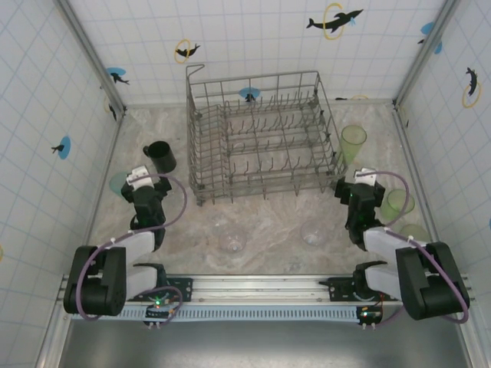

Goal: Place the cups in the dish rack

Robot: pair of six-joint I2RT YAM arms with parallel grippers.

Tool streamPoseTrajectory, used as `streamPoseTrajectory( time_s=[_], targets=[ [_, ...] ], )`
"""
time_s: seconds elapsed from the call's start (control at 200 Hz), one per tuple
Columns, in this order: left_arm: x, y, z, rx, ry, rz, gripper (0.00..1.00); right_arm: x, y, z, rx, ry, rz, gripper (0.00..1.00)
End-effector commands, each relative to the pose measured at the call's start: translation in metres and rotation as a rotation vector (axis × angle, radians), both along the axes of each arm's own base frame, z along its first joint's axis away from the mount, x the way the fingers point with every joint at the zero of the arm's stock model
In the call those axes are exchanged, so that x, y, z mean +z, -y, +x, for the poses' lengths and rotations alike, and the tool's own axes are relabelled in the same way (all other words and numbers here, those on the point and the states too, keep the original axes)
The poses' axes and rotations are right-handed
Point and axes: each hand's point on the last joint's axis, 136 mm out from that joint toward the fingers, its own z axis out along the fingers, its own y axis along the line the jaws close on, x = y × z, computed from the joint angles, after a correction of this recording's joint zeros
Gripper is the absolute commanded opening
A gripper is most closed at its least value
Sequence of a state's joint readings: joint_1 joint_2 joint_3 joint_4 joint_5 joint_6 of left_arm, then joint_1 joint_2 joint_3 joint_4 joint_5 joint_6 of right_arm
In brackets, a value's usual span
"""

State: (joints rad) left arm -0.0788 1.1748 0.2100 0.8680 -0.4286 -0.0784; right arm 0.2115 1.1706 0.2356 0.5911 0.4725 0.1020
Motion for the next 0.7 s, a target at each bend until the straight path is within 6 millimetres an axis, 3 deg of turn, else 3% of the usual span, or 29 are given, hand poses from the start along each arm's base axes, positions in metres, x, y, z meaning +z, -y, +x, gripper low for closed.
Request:
streamPoseTrajectory(
  time_s=[0.0,0.16,0.385,0.565,0.696],
  targets=[
    [0.003,0.002,0.005,-0.005,-0.051,0.010,0.98,0.028,-0.009,0.012,-0.014,0.011,0.082,1.00],
    [0.012,0.002,0.009,-0.002,-0.082,0.004,0.98,0.057,0.000,0.013,-0.065,0.026,0.069,1.00],
    [0.043,0.009,0.015,-0.034,-0.037,-0.051,0.98,0.102,0.006,0.024,-0.089,0.034,0.081,1.00],
    [0.054,0.013,0.024,-0.026,-0.110,-0.147,0.98,0.127,0.014,0.036,-0.086,-0.004,0.150,1.00],
    [0.066,0.024,0.035,-0.038,-0.153,-0.277,0.98,0.132,0.027,0.052,-0.105,-0.053,0.201,1.00]
  ],
)
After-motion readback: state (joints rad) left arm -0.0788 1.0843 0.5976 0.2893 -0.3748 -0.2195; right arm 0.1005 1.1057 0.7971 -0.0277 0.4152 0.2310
